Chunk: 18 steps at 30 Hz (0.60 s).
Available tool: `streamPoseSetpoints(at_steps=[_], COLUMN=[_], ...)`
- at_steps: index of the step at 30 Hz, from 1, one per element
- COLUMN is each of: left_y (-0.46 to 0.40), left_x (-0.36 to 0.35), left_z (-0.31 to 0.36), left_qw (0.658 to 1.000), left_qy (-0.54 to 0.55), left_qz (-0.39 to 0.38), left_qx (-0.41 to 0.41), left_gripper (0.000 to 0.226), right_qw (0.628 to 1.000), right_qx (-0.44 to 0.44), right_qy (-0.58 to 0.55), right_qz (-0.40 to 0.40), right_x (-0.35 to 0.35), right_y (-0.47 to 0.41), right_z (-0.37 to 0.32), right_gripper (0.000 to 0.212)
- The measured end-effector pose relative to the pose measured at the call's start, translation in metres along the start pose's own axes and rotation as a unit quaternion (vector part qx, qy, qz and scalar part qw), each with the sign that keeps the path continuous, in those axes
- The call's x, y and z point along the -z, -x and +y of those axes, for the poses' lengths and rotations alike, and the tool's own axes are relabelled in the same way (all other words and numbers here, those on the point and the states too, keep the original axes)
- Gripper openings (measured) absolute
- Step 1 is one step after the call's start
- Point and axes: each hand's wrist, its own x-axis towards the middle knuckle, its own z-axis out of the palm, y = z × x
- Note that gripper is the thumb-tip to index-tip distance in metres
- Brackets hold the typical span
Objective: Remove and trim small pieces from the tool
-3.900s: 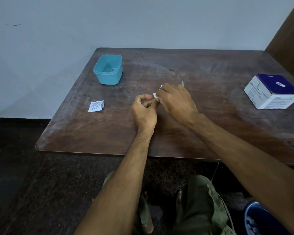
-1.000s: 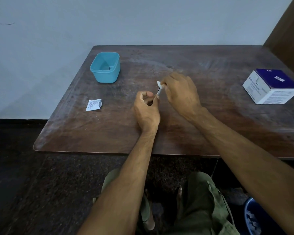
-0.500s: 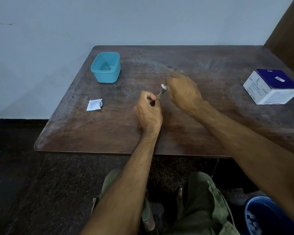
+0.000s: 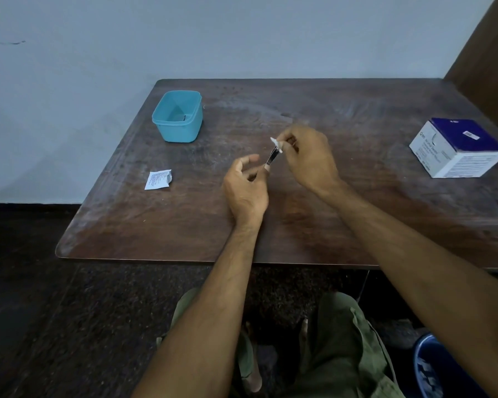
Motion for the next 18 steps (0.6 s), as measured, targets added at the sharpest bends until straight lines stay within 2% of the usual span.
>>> streamPoseSetpoints(at_steps=[2, 4, 7, 12, 15, 18], left_y=[-0.002, -0.003, -0.008, -0.019, -0.021, -0.021], left_x=[0.004, 0.007, 0.012, 0.021, 0.022, 0.021], left_z=[0.001, 0.003, 0.008, 0.012, 0.011, 0.009], left_qw=[0.998, 0.993, 0.983, 0.955, 0.952, 0.952], left_qy=[0.032, 0.065, 0.090, 0.154, 0.173, 0.178], left_qz=[-0.046, -0.090, -0.134, -0.181, -0.173, -0.173], left_qx=[0.028, 0.046, 0.086, 0.175, 0.182, 0.178], left_gripper=[0.031, 0.027, 0.017, 0.016, 0.012, 0.012], right_qw=[0.993, 0.984, 0.978, 0.987, 0.995, 0.997], right_qx=[-0.053, -0.083, -0.080, -0.049, -0.022, 0.006], right_qy=[-0.105, -0.154, -0.192, -0.150, -0.096, -0.069], right_qz=[0.025, 0.021, 0.019, 0.018, 0.012, -0.026], right_x=[-0.007, -0.013, -0.018, -0.018, -0.018, -0.019], right_y=[0.003, 0.007, 0.010, 0.007, 0.011, 0.020], right_z=[0.002, 0.000, -0.010, -0.003, 0.001, 0.004], right_gripper=[0.009, 0.009, 0.011, 0.009, 0.010, 0.009])
